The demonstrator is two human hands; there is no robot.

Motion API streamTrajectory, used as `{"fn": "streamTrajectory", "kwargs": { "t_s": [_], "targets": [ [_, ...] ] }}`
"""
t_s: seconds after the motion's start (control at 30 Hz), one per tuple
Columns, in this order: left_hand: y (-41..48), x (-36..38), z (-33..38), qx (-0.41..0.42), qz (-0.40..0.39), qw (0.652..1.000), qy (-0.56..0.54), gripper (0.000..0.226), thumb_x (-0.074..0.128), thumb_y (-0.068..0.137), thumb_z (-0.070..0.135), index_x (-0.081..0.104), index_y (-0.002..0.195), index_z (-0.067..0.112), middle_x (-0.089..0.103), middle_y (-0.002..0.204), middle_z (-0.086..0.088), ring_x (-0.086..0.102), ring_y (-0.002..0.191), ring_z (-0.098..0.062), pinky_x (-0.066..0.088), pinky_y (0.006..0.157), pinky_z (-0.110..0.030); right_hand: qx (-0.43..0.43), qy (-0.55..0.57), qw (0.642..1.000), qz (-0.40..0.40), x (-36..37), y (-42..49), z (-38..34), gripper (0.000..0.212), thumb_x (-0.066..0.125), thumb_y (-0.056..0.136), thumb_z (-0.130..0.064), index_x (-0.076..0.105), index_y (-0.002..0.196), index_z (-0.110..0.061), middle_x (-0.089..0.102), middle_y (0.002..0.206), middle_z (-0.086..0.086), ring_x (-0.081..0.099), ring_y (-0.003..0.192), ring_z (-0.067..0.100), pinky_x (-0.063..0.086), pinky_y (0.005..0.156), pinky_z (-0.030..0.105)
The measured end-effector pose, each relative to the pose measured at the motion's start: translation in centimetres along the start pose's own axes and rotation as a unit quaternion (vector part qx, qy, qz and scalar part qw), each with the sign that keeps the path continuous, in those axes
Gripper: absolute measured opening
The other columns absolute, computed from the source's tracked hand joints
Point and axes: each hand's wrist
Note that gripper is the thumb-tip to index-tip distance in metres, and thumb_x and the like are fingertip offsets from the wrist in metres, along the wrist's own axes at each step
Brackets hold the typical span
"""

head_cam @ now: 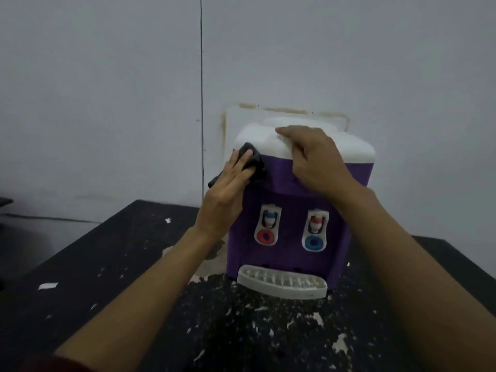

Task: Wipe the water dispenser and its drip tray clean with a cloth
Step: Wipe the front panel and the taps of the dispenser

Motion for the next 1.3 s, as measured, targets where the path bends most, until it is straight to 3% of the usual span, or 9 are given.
{"fn": "streamTrajectory", "kwargs": {
  "t_s": [0.1,0.2,0.27,0.43,0.57,0.7,0.9,1.03,1.3],
  "targets": [
    [-1.3,0.0,-0.7,0.003,-0.008,1.0,0.007,0.037,0.054,0.097,-0.009,0.058,0.133,-0.004,0.044,0.153,-0.018,0.033,0.147,-0.037,0.046,0.11,-0.05,0.001,-0.067,0.997,0.034,1.1,-0.6,-0.8,0.044,0.04,0.091,-0.008,0.067,0.125,-0.009,0.067,0.12,0.01,0.059,0.104,0.033,0.04,0.103,0.044],
    [-4.4,0.1,-1.7,0.026,-0.03,0.999,0.024,0.034,0.05,0.101,0.002,0.055,0.134,0.001,0.041,0.154,-0.017,0.034,0.146,-0.038,0.043,0.112,-0.049,0.03,-0.082,0.994,0.066,2.2,-1.2,-1.0,0.045,0.038,0.091,-0.006,0.067,0.125,-0.01,0.067,0.12,0.008,0.059,0.111,0.03,0.02,0.119,0.048],
    [-6.7,0.2,-2.3,0.049,-0.06,0.997,0.03,0.035,0.05,0.098,0.0,0.054,0.133,0.002,0.039,0.154,-0.016,0.035,0.145,-0.04,0.044,0.111,-0.051,0.039,-0.079,0.992,0.088,2.8,-1.5,-1.1,0.045,0.039,0.091,-0.004,0.067,0.124,-0.01,0.067,0.121,0.007,0.059,0.116,0.027,0.016,0.122,0.049],
    [-11.3,1.1,-2.8,0.091,-0.141,0.985,0.041,0.034,0.047,0.096,0.0,0.062,0.126,0.0,0.046,0.152,-0.009,0.035,0.146,-0.035,0.041,0.112,-0.056,0.037,-0.056,0.993,0.093,2.9,-1.5,-1.0,0.044,0.04,0.092,-0.004,0.068,0.124,-0.011,0.066,0.126,0.005,0.058,0.122,0.023,0.015,0.123,0.047],
    [-15.4,1.2,-3.0,0.105,-0.201,0.973,0.045,0.039,0.05,0.093,0.0,0.063,0.129,0.005,0.044,0.154,-0.004,0.028,0.151,-0.025,0.032,0.12,-0.048,0.034,-0.045,0.995,0.088,2.7,-1.5,-0.7,0.044,0.04,0.092,-0.004,0.068,0.125,-0.012,0.066,0.127,0.004,0.057,0.123,0.021,0.015,0.122,0.044],
    [-18.4,1.0,-2.8,0.114,-0.249,0.961,0.048,0.041,0.045,0.095,0.006,0.062,0.131,0.01,0.045,0.155,0.001,0.03,0.15,-0.021,0.04,0.114,-0.044,0.034,-0.036,0.993,0.104,3.0,-1.7,-0.7,0.042,0.042,0.092,-0.004,0.069,0.123,-0.012,0.067,0.126,0.004,0.058,0.122,0.021,0.016,0.122,0.043],
    [-14.5,0.4,-1.6,0.087,-0.194,0.976,0.054,0.042,0.044,0.094,0.002,0.061,0.132,0.006,0.049,0.152,-0.005,0.04,0.145,-0.027,0.048,0.109,-0.045,0.041,-0.023,0.993,0.107,2.8,-1.6,-0.9,0.044,0.039,0.092,-0.005,0.069,0.123,-0.013,0.066,0.128,0.003,0.056,0.124,0.02,0.017,0.122,0.042],
    [-10.1,0.2,-1.0,0.058,-0.126,0.988,0.07,0.046,0.025,0.105,0.003,0.066,0.125,0.002,0.05,0.149,-0.008,0.043,0.142,-0.032,0.044,0.111,-0.043,0.05,-0.012,0.993,0.106,2.9,-1.6,-0.9,0.045,0.037,0.092,-0.007,0.069,0.124,-0.014,0.065,0.129,0.002,0.055,0.125,0.018,0.015,0.122,0.039],
    [-14.2,0.7,-1.8,0.047,-0.176,0.983,0.031,0.037,0.054,0.088,-0.005,0.07,0.12,0.008,0.054,0.147,-0.001,0.041,0.144,-0.025,0.053,0.103,-0.037,0.048,-0.015,0.992,0.115,3.0,-1.7,-1.0,0.043,0.04,0.092,-0.005,0.069,0.123,-0.013,0.066,0.127,0.003,0.056,0.124,0.02,0.017,0.121,0.038]
  ]
}}
Point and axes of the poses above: each hand's wrist, its own y-axis towards the middle knuckle, its own x-axis out of the palm, z = x × y
